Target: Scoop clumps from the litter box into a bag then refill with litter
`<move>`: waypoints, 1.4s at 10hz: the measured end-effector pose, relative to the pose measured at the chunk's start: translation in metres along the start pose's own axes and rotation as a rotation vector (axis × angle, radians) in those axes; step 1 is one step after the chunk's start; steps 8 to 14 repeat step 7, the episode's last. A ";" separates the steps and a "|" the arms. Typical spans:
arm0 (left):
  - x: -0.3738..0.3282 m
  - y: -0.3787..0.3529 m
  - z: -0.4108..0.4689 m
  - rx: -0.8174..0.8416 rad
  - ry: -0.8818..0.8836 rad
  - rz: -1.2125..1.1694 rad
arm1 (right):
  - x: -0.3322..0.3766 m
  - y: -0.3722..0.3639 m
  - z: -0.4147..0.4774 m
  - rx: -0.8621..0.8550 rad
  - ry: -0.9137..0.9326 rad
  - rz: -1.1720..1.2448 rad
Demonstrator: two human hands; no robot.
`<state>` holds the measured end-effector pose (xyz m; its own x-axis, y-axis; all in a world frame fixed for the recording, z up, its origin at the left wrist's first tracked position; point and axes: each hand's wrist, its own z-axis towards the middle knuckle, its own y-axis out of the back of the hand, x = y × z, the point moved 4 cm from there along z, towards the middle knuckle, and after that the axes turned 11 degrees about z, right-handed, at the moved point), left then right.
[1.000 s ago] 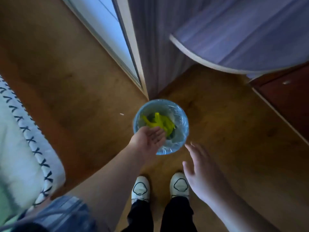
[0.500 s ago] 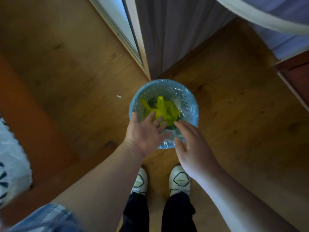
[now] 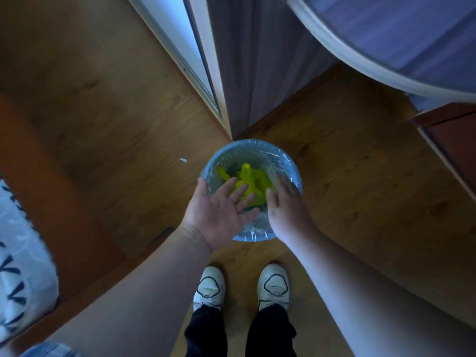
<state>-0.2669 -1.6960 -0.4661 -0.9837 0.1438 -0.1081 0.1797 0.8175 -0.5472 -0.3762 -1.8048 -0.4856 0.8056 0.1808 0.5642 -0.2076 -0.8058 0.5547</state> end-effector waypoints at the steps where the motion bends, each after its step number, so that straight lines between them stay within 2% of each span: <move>1: -0.002 -0.008 -0.005 0.071 0.020 0.043 | 0.053 0.003 -0.038 0.089 0.436 0.126; 2: 0.002 -0.013 -0.011 -0.011 0.074 0.122 | 0.057 -0.012 -0.058 0.256 0.520 -0.026; 3: 0.006 -0.019 -0.023 -0.051 0.066 0.114 | 0.022 -0.007 -0.040 0.189 0.098 -0.173; 4: 0.003 -0.020 -0.039 -0.099 0.027 0.059 | 0.040 0.014 -0.053 -0.037 0.060 0.043; 5: 0.001 -0.036 -0.060 -0.072 0.059 0.058 | 0.100 0.023 -0.095 0.056 0.478 0.108; 6: 0.004 -0.052 -0.077 -0.072 0.081 0.048 | 0.092 0.026 -0.101 0.154 0.441 -0.143; 7: 0.000 -0.066 -0.105 -0.099 0.023 0.048 | 0.059 0.052 -0.092 0.155 -0.090 -0.351; 14: 0.000 -0.066 -0.105 -0.099 0.023 0.048 | 0.059 0.052 -0.092 0.155 -0.090 -0.351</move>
